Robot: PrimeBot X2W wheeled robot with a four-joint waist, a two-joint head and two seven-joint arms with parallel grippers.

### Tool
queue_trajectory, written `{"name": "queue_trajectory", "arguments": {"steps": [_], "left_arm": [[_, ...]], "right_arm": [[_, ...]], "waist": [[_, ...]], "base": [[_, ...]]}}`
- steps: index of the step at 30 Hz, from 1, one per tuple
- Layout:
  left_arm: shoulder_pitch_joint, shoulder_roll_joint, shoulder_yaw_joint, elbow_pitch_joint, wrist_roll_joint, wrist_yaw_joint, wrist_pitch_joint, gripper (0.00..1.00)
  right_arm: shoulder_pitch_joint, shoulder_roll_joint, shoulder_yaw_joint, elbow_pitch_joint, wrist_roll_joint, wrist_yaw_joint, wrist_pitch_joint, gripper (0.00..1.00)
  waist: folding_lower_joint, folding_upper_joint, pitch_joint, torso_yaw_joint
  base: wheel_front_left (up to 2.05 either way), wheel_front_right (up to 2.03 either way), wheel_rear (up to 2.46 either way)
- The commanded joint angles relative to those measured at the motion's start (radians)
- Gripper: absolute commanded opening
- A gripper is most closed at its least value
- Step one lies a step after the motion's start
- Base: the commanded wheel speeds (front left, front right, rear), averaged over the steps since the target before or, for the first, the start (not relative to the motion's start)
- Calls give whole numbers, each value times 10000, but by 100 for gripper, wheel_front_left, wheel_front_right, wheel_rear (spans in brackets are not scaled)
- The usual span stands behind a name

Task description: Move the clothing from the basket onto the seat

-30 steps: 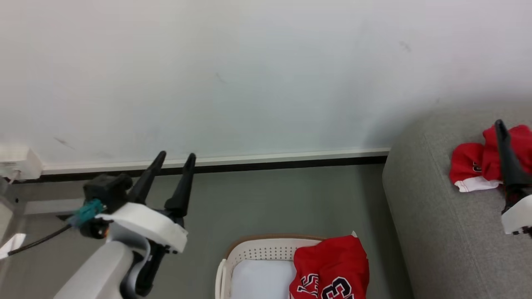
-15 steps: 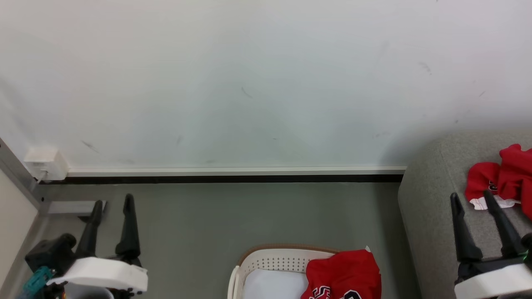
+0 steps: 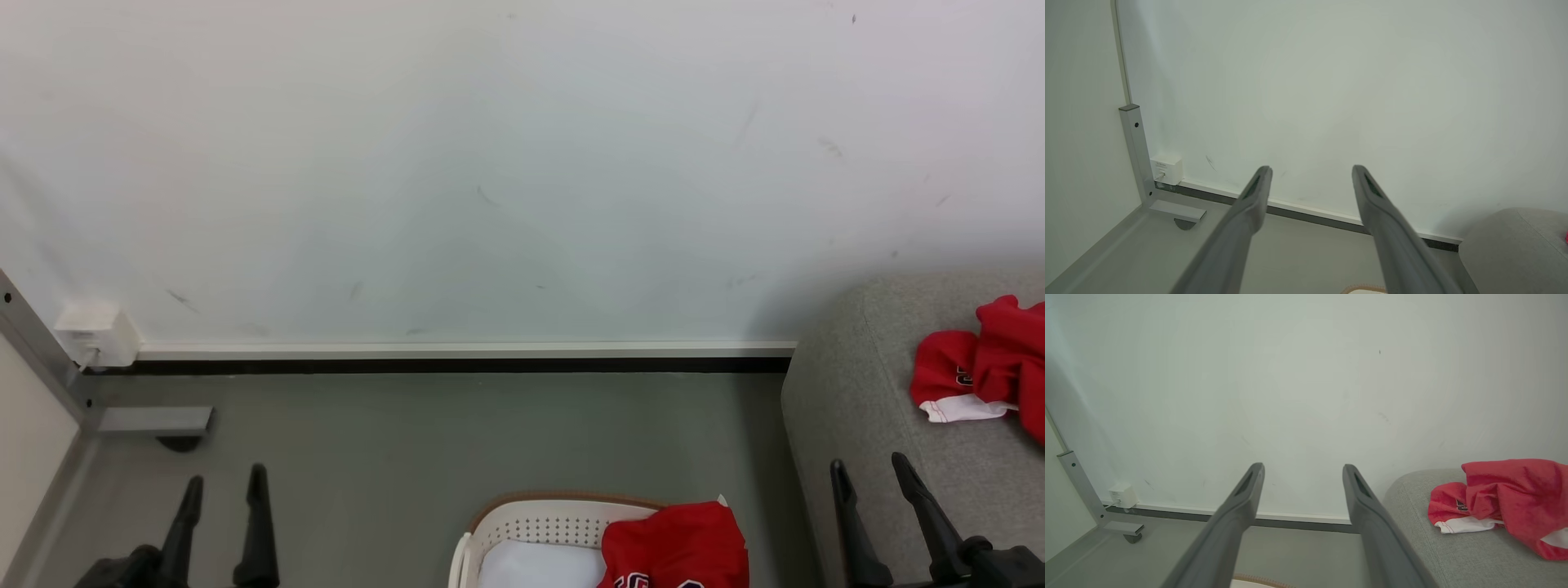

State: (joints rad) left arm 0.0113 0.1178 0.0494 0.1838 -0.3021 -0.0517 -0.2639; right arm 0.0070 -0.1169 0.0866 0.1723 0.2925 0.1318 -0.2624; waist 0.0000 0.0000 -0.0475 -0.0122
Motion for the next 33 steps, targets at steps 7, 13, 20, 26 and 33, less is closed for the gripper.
{"name": "queue_trajectory", "arguments": {"steps": [7,13,20,26,33], "left_arm": [[91,-348,229,230,829,-374,-6,100],[-41,-512,371,346,996,-586,-6,100],[-81,-593,498,451,1138,-701,-6,100],[-88,-615,567,463,1222,-755,-6,100],[-173,-635,602,488,1048,-779,-4,100]], "right_arm": [[64,181,-32,-30,-432,-22,-32,100],[-93,258,42,31,-565,-22,-33,100],[-175,224,141,123,-609,-22,-34,100],[-219,85,145,130,-623,-22,-33,100],[-387,37,109,15,-681,-22,-34,100]], "waist": [[0,0,7,-4],[0,0,27,-8],[0,0,39,-79],[0,0,51,-170],[0,0,215,-449]], "base": [[0,0,0],[0,0,0],[0,0,0],[0,0,0],[0,0,0]]}}
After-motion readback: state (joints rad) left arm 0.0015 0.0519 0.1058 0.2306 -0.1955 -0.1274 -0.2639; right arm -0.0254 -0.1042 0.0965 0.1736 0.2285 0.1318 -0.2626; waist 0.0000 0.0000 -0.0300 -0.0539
